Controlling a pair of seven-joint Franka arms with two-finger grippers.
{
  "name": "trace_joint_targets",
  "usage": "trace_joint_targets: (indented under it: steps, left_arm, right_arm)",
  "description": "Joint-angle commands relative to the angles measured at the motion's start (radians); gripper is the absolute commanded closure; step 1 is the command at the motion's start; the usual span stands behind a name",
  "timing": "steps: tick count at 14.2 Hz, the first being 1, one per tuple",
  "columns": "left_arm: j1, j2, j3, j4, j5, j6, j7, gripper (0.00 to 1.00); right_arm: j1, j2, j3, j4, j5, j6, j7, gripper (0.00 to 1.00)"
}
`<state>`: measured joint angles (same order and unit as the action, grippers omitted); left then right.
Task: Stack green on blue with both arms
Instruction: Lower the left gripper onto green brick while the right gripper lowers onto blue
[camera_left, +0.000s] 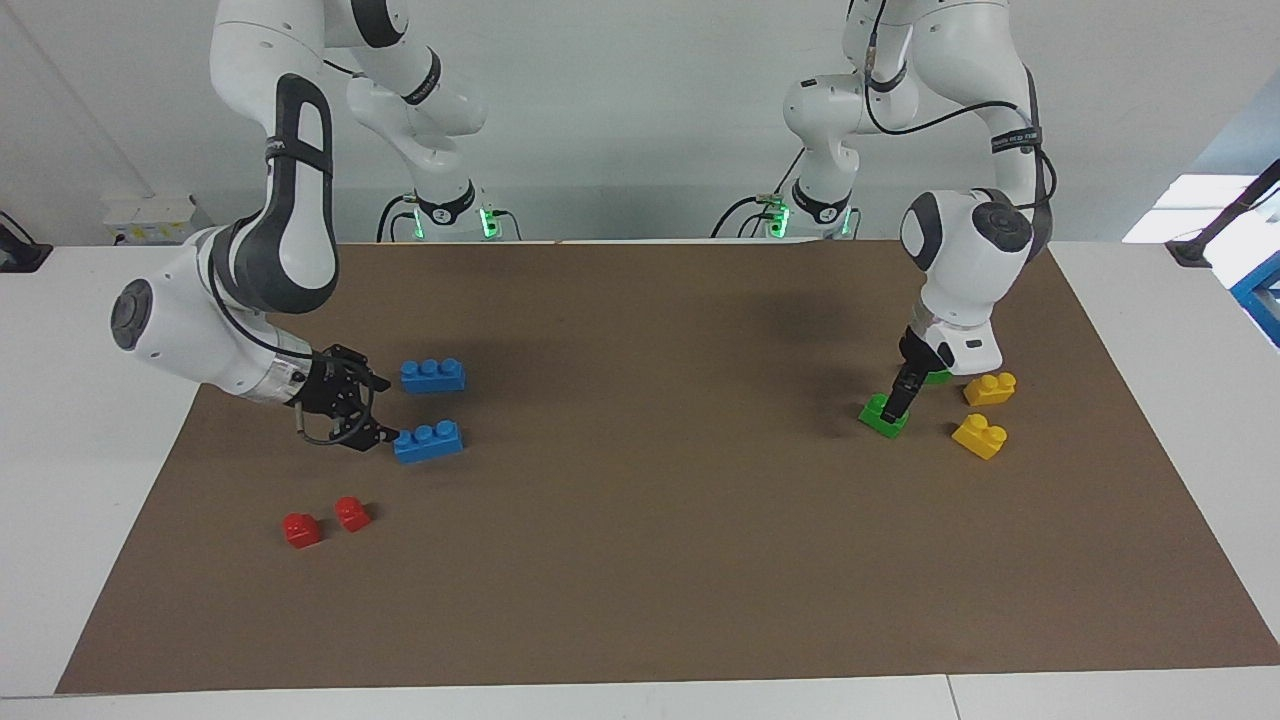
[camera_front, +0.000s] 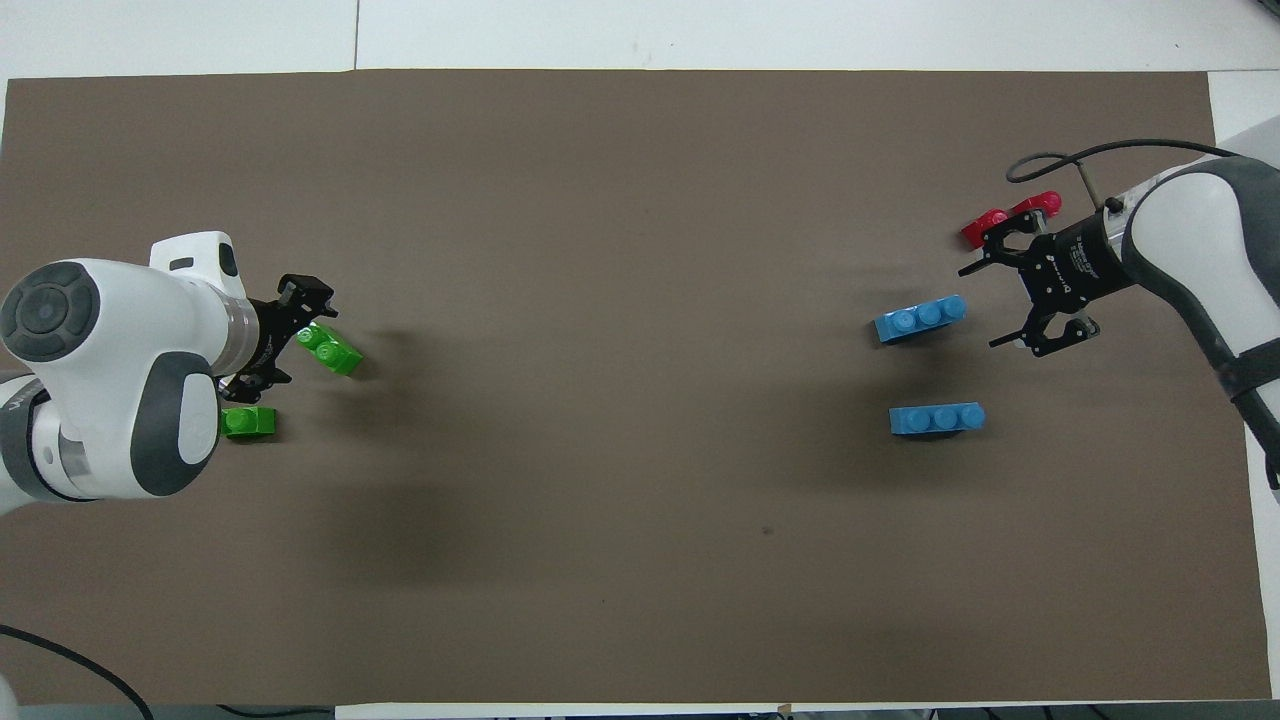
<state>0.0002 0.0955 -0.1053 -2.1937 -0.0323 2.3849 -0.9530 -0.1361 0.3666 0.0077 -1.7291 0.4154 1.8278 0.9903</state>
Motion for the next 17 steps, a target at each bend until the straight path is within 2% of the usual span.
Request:
trace_joint_targets:
  steps: [1, 9, 12, 15, 17]
  left_arm:
    - [-0.002, 0.032, 0.003, -0.009, -0.001, 0.028, -0.015, 0.00]
    - [0.015, 0.108, 0.007, 0.037, 0.048, 0.022, -0.007, 0.00]
    - [0.020, 0.113, 0.007, 0.045, 0.057, 0.019, -0.006, 0.01]
    - [0.018, 0.115, 0.007, 0.040, 0.057, 0.023, -0.010, 0.18]
    - [0.017, 0.113, 0.007, 0.034, 0.057, 0.030, -0.021, 0.21]
  right_arm:
    - [-0.011, 0.024, 0.011, -0.007, 0.043, 0.047, -0.028, 0.08]
    - [0.004, 0.087, 0.014, -0.010, 0.092, 0.145, -0.087, 0.08]
    - [0.007, 0.100, 0.014, -0.026, 0.098, 0.175, -0.107, 0.08]
    - [0.009, 0.095, 0.015, -0.055, 0.098, 0.202, -0.111, 0.08]
    - [0.007, 0.097, 0.015, -0.066, 0.101, 0.217, -0.124, 0.10]
